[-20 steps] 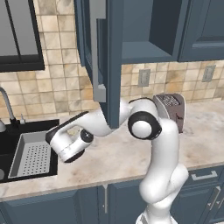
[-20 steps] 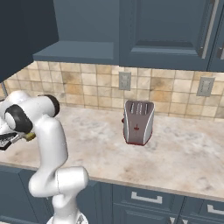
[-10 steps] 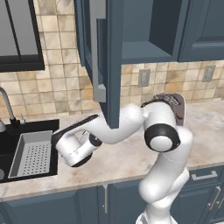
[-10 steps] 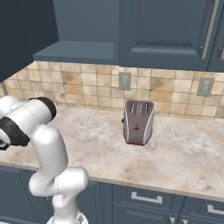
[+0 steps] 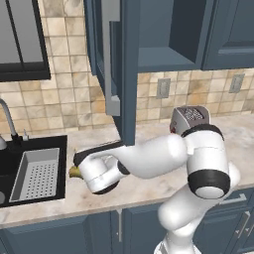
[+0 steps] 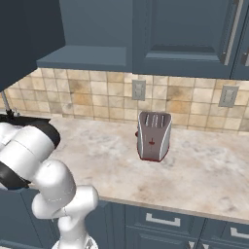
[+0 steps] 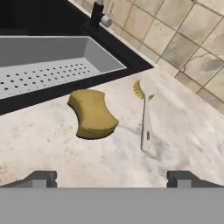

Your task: Locate and retrieve the sponge and dish brush from the cabinet. Place them next to the sink.

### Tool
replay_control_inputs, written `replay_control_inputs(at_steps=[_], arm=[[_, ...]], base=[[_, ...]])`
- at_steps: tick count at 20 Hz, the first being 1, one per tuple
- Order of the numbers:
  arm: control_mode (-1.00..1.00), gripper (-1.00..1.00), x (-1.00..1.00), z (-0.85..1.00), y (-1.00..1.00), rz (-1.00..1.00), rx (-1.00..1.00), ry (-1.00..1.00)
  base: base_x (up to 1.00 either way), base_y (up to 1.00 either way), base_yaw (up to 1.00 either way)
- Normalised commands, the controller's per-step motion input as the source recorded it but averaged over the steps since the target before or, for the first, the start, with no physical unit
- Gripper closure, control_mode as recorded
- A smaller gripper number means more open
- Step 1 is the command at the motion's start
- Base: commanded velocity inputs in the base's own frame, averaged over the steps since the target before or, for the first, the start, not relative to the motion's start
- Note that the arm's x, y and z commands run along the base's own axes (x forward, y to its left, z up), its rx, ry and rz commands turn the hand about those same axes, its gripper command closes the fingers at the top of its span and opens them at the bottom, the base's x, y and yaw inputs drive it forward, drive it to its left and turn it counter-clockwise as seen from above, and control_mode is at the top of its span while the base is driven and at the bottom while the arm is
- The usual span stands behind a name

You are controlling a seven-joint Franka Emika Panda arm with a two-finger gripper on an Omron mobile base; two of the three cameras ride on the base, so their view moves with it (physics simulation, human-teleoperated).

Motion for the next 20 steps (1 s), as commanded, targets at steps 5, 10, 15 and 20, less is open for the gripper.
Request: replay_control_inputs(at_steps=[5,10,15,20], arm=[[-1.0,-1.0,-0.19,0.37,-0.7,-0.13,0.0,0.0],[-1.0,-1.0,-0.17,0.01,-0.57,-0.24,0.0,0.0],[-1.0,-1.0,-0.15,-0.02,-0.55,-0.25,0.01,0.0],[-1.0,-1.0,-0.12,0.03,-0.54,-0.25,0.0,0.0]], base=[[0.0,0.0,0.0],[0.0,0.0,0.0],[0.0,0.0,0.0],[0.0,0.0,0.0]])
